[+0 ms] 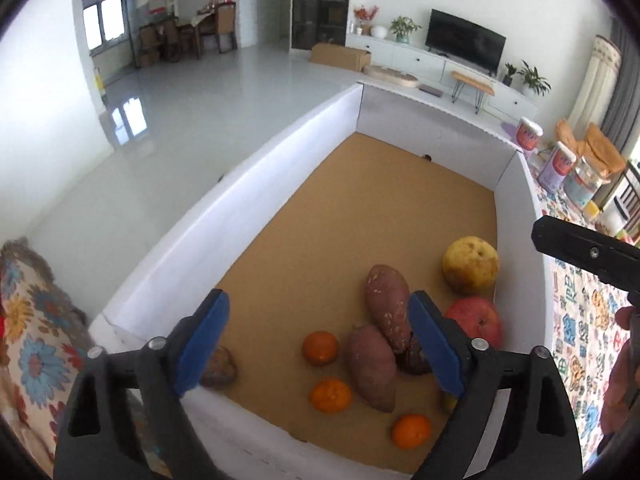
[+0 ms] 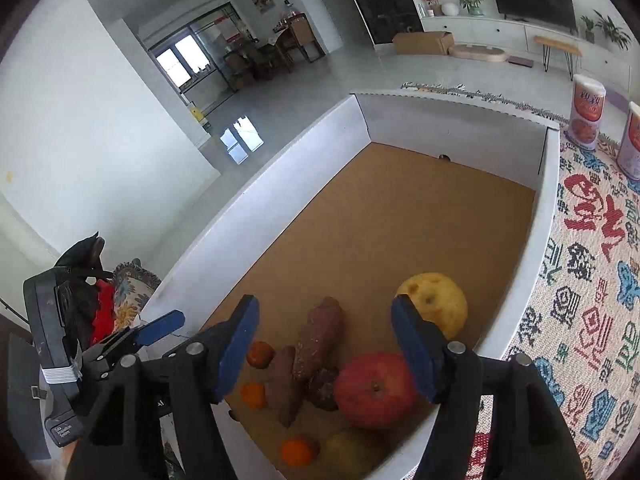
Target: Organize fruits
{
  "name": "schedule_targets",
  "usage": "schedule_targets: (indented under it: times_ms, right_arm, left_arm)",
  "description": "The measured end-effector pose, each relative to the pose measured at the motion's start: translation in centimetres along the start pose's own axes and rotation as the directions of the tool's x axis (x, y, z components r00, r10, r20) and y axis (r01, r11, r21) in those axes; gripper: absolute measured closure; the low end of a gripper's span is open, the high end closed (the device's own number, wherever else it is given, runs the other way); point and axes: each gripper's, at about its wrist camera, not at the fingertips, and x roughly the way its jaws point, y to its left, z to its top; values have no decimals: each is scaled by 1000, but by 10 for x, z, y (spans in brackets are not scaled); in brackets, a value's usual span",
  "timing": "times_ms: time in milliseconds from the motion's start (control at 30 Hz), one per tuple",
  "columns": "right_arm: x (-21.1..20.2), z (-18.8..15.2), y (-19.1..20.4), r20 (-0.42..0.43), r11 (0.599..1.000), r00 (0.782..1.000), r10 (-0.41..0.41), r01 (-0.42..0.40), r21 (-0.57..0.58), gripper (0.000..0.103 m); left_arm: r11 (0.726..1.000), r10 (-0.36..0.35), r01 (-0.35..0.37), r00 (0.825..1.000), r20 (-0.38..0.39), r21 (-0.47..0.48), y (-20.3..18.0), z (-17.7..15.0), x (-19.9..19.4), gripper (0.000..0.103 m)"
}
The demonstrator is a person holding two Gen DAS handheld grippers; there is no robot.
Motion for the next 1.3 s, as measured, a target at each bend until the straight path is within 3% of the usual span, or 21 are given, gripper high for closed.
schedule_targets:
  times_ms: [67,200,267,400,500,833,1300]
  right_arm:
    - [-26,-5,5,44,998,998,-49,50,-37,3]
    - [-65,-23,5,81,990,989,-124,129,-60,0]
    - [-76,-40,1,63,983,983,-170,173,-52,0]
    - [-83,-75,3,-21,971,972,-234,232,-55,0]
    - [-81,-88,8,-81,971,968,-236,233,-47,0]
    - [-82,-84,56,-29,948,957,-290,283,-147,0]
    - [-67,-74,69,-65,948,955,-291,278,-155,0]
  left_arm:
    - [997,54,-58,996,71,52,-10,-3,-20,3]
    - [977,192,-202,973,132,72,-24,-12,-45,2]
    - [971,209,-222,969,133,88,-26,-18,-50,2]
    - [979,150,-153,988,33,135,-25,-25,-45,2]
    - [983,144,-142,990,-9,113,-18,-30,-46,2]
    - [993,120,-120,992,-25,11,13,-26,-64,2]
    - [996,90,-91,994,-61,-14,24,-19,-62,2]
